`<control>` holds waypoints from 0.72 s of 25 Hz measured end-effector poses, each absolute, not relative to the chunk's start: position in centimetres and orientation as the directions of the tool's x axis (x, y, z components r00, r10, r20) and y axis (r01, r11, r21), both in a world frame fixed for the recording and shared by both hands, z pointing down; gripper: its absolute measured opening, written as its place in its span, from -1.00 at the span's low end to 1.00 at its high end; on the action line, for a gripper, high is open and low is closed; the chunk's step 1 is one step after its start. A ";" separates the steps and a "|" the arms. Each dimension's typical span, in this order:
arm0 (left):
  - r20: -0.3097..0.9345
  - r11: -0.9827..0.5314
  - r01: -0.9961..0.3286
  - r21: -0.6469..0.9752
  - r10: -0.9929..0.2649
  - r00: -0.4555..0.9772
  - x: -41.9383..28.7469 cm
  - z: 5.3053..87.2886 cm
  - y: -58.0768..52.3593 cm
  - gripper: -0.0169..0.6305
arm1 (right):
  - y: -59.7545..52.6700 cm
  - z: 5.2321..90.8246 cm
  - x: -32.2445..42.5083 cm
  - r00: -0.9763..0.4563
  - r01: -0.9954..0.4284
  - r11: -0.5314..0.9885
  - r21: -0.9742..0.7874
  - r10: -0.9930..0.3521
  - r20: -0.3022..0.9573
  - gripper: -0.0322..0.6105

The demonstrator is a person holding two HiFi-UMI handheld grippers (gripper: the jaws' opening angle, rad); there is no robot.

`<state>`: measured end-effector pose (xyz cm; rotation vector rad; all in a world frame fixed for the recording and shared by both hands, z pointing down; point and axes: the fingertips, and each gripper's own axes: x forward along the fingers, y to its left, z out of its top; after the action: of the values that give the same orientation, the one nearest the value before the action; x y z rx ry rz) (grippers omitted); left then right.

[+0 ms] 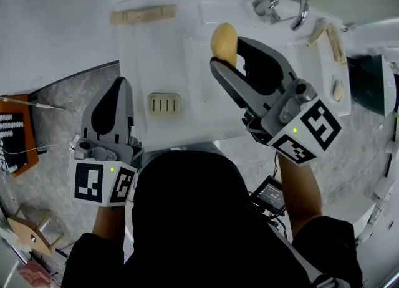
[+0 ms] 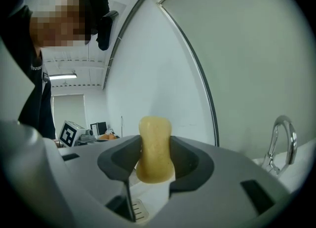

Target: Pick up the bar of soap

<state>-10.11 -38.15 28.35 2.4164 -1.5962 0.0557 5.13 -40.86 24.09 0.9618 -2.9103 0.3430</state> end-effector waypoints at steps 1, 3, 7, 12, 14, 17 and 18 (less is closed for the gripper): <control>0.159 -0.372 -0.911 0.176 -0.903 0.400 -10.1 28.0 -38.1 -0.93 | -40.8 23.4 5.4 -0.801 -0.599 0.780 -0.181 -0.589 0.112 -0.31; 0.147 -0.374 -0.912 0.167 -0.905 0.399 -10.0 27.3 -38.0 -0.93 | -40.6 22.1 6.0 -0.793 -0.608 0.777 -0.161 -0.602 0.092 -0.31; 0.124 -0.373 -0.916 0.150 -0.912 0.392 -10.3 25.9 -37.6 -0.92 | -40.1 20.0 6.9 -0.782 -0.622 0.771 -0.136 -0.621 0.053 -0.31; 0.082 -0.365 -0.923 0.126 -0.923 0.376 -10.9 24.2 -37.4 -0.93 | -39.6 17.3 8.3 -0.763 -0.642 0.759 -0.107 -0.646 0.000 -0.31; 0.070 -0.362 -0.925 0.118 -0.926 0.371 -11.2 23.6 -37.1 -0.93 | -39.3 16.3 8.9 -0.750 -0.658 0.748 -0.093 -0.662 -0.019 -0.31; 0.059 -0.351 -0.929 0.117 -0.931 0.359 -11.9 22.9 -36.8 -0.93 | -38.7 14.7 10.1 -0.725 -0.684 0.726 -0.072 -0.687 -0.048 -0.31; 0.055 -0.346 -0.930 0.121 -0.933 0.355 -12.2 22.8 -36.7 -0.93 | -38.6 14.2 10.4 -0.717 -0.692 0.719 -0.059 -0.695 -0.055 -0.31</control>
<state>-12.17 -36.68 22.75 2.4753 -1.7132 -0.0353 10.42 -38.60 14.25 1.2039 -2.9805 0.0556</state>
